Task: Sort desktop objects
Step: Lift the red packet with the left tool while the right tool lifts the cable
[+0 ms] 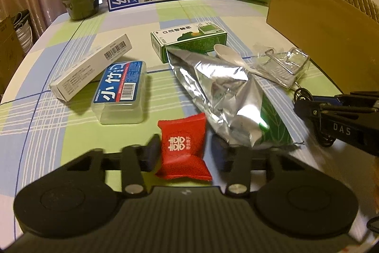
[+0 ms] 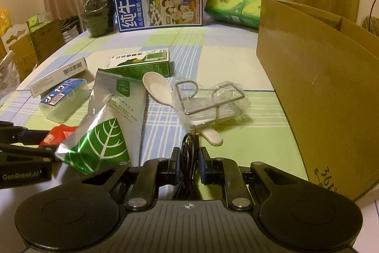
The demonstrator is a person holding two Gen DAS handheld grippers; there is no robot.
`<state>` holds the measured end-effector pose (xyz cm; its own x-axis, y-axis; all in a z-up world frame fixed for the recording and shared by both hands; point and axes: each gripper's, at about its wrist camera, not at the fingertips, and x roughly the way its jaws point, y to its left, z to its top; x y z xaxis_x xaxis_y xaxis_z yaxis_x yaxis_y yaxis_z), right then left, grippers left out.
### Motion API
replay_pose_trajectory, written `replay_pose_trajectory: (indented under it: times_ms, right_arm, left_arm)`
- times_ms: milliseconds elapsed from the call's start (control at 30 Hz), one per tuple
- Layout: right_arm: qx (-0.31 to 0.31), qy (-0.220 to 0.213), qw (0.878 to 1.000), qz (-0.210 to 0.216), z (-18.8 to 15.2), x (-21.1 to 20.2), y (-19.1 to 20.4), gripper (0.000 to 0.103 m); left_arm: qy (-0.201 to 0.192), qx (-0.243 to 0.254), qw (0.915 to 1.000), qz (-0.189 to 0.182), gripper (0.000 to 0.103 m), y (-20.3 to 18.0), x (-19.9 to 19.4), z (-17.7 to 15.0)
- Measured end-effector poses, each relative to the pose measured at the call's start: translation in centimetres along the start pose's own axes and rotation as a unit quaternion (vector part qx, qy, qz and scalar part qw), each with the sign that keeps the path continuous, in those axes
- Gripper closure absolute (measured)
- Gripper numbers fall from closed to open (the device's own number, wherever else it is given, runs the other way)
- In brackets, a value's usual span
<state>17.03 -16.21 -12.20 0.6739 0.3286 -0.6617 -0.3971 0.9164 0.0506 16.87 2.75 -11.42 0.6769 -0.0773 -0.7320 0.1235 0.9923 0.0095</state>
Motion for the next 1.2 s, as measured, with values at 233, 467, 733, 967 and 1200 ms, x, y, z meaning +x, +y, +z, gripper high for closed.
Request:
replay_pose_trajectory:
  times_ms: [233,467,733,967,1200]
  right_arm:
    - [0.003,-0.007,1.0,0.006,0.2,-1.0,0.1,0.091]
    - [-0.004,-0.018,1.0,0.009,0.3,-2.7,0.5,0.091]
    - [0.0,-0.038,0.999,0.012,0.0,-6.6,0.7,0.091]
    - [0.003,-0.058,0.998,0.014,0.4,-10.3,0.6,0.091]
    - [0.02,-0.098,0.995,0.009,2.7,-14.7,-1.5,0.091]
  left_arm:
    - [0.009,-0.009,0.9999,0.011,0.079,0.3,-0.7,0.1]
    - [-0.002,-0.013,0.9997,0.019,0.079,0.8,-2.9,0.4]
    - [-0.027,-0.009,0.9996,0.009,0.079,-0.9,-6.6,0.1]
    - [-0.051,-0.004,0.9987,-0.003,0.079,-3.2,-9.8,0.3]
    - [-0.072,0.014,0.9969,-0.027,0.079,-6.7,-12.0,1.9]
